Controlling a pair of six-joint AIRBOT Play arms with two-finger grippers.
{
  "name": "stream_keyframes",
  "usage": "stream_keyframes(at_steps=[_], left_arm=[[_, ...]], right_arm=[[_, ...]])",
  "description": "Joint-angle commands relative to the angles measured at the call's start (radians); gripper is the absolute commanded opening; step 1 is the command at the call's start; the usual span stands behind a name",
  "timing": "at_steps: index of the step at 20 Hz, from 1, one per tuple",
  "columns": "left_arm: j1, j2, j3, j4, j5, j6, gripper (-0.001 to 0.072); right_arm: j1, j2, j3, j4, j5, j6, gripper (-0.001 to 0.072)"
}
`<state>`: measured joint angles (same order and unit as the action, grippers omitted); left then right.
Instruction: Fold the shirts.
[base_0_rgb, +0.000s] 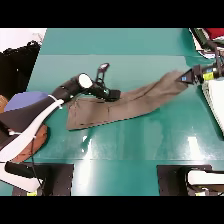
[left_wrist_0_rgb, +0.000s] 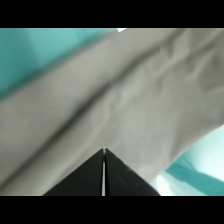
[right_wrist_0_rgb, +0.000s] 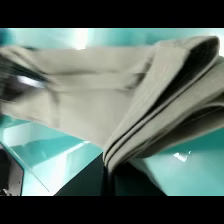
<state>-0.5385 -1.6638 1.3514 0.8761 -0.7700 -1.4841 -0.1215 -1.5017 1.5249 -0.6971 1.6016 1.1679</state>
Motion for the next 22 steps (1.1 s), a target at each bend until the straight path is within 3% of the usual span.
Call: stream_keyframes(at_steps=[1, 13, 16, 22], left_arm=[[-0.068, -0.089, 0.048, -0.029, 0.003, -0.001, 0.0027], [-0.054, -0.119, 0.048, -0.045, -0.013, -0.004, 0.0027], [0.039, -0.041, 0.048, -0.001, -0.082, -0.005, 0.0026], [0.371, 0.278, 0.048, 0.207, -0.226, 0.0, 0.0028]], right_arm=[[0.11, 0.09, 0.079, 0.078, -0.032, 0.034, 0.0015], [0.476, 0.097, 0.166, 0.078, -0.163, 0.046, 0.0015], [0.543, 0.097, 0.166, 0.076, -0.203, 0.046, 0.0016], [0.767, 0.011, 0.166, 0.077, -0.376, 0.037, 0.0016]])
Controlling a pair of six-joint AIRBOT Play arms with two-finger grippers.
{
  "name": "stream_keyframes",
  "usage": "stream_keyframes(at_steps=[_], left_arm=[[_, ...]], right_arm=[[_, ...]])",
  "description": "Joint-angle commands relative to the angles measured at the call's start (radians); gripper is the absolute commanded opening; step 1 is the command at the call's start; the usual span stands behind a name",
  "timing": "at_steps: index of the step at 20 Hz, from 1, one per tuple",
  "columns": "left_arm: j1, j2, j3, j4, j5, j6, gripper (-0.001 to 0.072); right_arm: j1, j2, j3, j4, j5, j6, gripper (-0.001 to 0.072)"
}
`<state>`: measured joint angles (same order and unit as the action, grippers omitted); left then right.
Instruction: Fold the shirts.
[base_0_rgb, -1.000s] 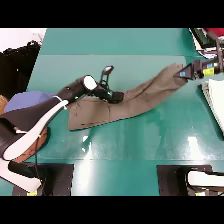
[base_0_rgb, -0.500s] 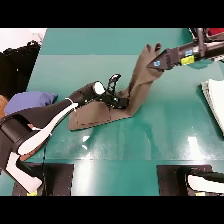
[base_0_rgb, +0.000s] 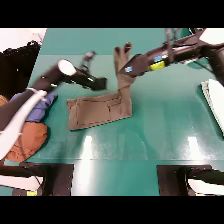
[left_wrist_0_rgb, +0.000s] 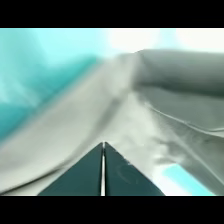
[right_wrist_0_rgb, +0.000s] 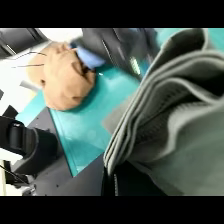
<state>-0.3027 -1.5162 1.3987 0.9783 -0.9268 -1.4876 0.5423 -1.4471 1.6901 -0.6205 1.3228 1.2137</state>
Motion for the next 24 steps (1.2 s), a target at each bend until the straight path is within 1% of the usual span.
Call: stream_keyframes(at_steps=[1, 3, 4, 5, 6, 8, 10, 11, 13, 17, 18, 19, 20, 22, 24], left_arm=[[0.19, 0.188, 0.001, 0.14, -0.074, 0.003, 0.0028], [0.283, 0.283, 0.001, 0.183, -0.082, 0.003, 0.0028], [0.322, 0.321, 0.001, 0.189, -0.084, 0.003, 0.0027], [0.354, 0.349, 0.001, 0.189, -0.087, 0.003, 0.0028], [0.38, 0.369, 0.001, 0.189, -0.09, 0.003, 0.0028], [0.406, 0.391, 0.001, 0.19, -0.103, 0.003, 0.0028], [0.411, 0.391, 0.001, 0.191, -0.13, 0.003, 0.0028], [0.411, 0.39, 0.001, 0.19, -0.144, 0.003, 0.0028], [0.411, 0.39, 0.001, 0.19, -0.169, 0.003, 0.0028], [0.411, 0.39, 0.0, 0.189, -0.201, 0.003, 0.0028], [0.411, 0.39, 0.0, 0.189, -0.201, 0.003, 0.0028], [0.411, 0.39, 0.0, 0.188, -0.199, 0.003, 0.0028], [0.411, 0.39, 0.0, 0.188, -0.199, 0.003, 0.0028], [0.411, 0.39, 0.0, 0.188, -0.198, 0.003, 0.0028], [0.411, 0.39, 0.0, 0.188, -0.188, 0.003, 0.0028]], right_arm=[[0.154, -0.075, 0.001, 0.0, -0.137, -0.016, 0.0016], [0.26, -0.155, 0.001, 0.0, -0.219, -0.031, 0.0026], [0.307, -0.196, 0.001, -0.001, -0.257, -0.033, 0.0135], [0.354, -0.237, 0.002, 0.0, -0.292, -0.052, 0.0343], [0.389, -0.273, 0.002, 0.0, -0.307, -0.068, 0.0455], [0.411, -0.306, 0.001, -0.006, -0.264, -0.07, 0.0446], [0.378, -0.299, 0.0, -0.012, -0.194, -0.07, 0.0394], [0.346, -0.285, -0.014, -0.021, -0.169, -0.069, 0.0384], [0.259, -0.228, -0.091, -0.085, -0.165, -0.047, 0.0384], [0.011, -0.097, -0.334, -0.242, -0.17, 0.02, 0.039], [-0.057, -0.079, -0.389, -0.245, -0.166, 0.019, 0.0483], [-0.119, -0.076, -0.43, -0.234, -0.163, 0.019, 0.069], [-0.167, -0.082, -0.459, -0.235, -0.159, 0.02, 0.0704], [-0.218, -0.109, -0.494, -0.228, -0.162, 0.019, 0.0696], [-0.228, -0.169, -0.487, -0.179, -0.158, 0.017, 0.0695]])
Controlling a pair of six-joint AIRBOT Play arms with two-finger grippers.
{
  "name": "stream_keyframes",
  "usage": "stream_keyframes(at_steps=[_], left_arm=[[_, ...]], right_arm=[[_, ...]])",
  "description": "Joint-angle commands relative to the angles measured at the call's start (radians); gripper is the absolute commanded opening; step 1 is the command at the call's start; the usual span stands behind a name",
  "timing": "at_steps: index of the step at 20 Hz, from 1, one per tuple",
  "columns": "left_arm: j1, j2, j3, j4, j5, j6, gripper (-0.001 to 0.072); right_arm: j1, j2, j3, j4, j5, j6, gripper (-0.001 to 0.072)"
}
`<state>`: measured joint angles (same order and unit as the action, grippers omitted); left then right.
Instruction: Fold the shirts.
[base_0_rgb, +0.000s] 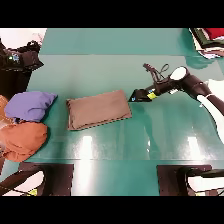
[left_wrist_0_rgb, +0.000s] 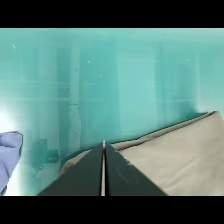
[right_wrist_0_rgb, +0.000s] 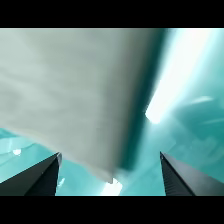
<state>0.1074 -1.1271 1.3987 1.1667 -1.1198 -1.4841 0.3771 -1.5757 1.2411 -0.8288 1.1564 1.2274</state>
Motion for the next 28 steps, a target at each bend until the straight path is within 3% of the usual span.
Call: stream_keyframes(at_steps=[1, 4, 6, 10, 11, 13, 14, 20, 25, 28], left_arm=[[0.001, 0.001, 0.0, -0.002, 0.005, 0.0, 0.0027], [0.001, 0.001, 0.0, -0.018, 0.01, 0.0, 0.0027], [0.001, 0.001, 0.0, -0.02, 0.014, 0.0, 0.0028], [0.001, 0.001, 0.0, -0.025, 0.015, 0.0, 0.0028], [0.001, 0.001, 0.0, -0.027, 0.015, 0.001, 0.0027], [-0.009, 0.001, 0.0, -0.027, 0.016, 0.004, 0.0027], [-0.024, 0.001, 0.0, -0.027, 0.016, 0.009, 0.0027], [-0.234, 0.001, 0.0, -0.027, 0.033, 0.01, 0.0027], [-0.385, 0.001, 0.0, -0.027, 0.124, -0.016, 0.0027], [-0.452, 0.001, 0.0, -0.026, 0.195, -0.061, 0.0027]], right_arm=[[-0.056, -0.077, -0.023, 0.069, 0.012, 0.002, 0.0694], [0.002, -0.198, 0.081, 0.132, 0.032, 0.002, 0.0689], [0.065, -0.267, 0.163, 0.133, 0.035, 0.003, 0.0621], [0.174, -0.369, 0.275, 0.221, 0.037, 0.006, 0.0549], [0.191, -0.383, 0.295, 0.238, 0.037, 0.003, 0.0435], [0.219, -0.395, 0.333, 0.226, 0.039, 0.002, 0.0108], [0.221, -0.394, 0.347, 0.226, 0.04, 0.002, 0.0029], [0.052, -0.269, 0.411, 0.147, 0.042, 0.005, 0.0016], [-0.319, -0.058, 0.411, -0.063, 0.03, 0.03, 0.0016], [-0.587, 0.019, 0.411, -0.087, -0.02, 0.029, 0.0016]])
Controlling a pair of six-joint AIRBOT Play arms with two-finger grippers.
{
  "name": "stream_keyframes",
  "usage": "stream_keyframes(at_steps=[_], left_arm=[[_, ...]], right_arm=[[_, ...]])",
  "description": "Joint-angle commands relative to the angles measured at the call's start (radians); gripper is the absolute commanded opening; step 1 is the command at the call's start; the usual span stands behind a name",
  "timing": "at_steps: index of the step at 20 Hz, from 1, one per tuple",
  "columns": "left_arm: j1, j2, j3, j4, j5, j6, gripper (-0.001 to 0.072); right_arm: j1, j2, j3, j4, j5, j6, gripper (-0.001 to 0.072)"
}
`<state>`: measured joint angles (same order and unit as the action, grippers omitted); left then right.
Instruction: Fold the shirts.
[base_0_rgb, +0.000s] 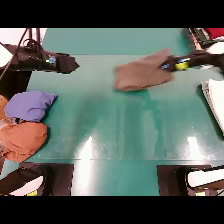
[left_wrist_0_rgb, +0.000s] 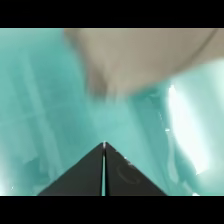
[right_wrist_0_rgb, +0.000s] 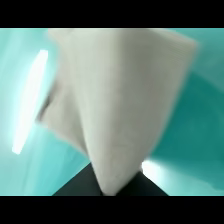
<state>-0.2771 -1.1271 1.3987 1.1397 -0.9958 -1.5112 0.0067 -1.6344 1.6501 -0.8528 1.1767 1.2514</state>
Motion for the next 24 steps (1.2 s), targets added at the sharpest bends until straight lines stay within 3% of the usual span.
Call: stream_keyframes(at_steps=[1, 6, 12, 19, 24], left_arm=[[-0.085, 0.001, 0.0, 0.001, 0.08, -0.034, 0.0027], [-0.135, -0.005, -0.002, 0.002, 0.085, -0.047, 0.0027], [-0.14, -0.005, -0.002, 0.002, 0.098, -0.063, 0.0028], [-0.14, -0.005, -0.002, 0.002, 0.099, -0.06, 0.0027], [-0.14, -0.005, -0.002, 0.002, 0.097, -0.06, 0.0027]], right_arm=[[-0.301, 0.092, 0.002, -0.063, -0.06, 0.005, 0.0016], [-0.587, 0.079, 0.002, -0.056, -0.122, 0.005, 0.0016], [-0.654, 0.062, 0.049, 0.034, -0.134, -0.013, 0.0016], [-0.671, 0.065, 0.312, 0.045, 0.069, 0.021, 0.0016], [-0.729, 0.165, 0.208, 0.028, 0.114, 0.024, 0.0016]])
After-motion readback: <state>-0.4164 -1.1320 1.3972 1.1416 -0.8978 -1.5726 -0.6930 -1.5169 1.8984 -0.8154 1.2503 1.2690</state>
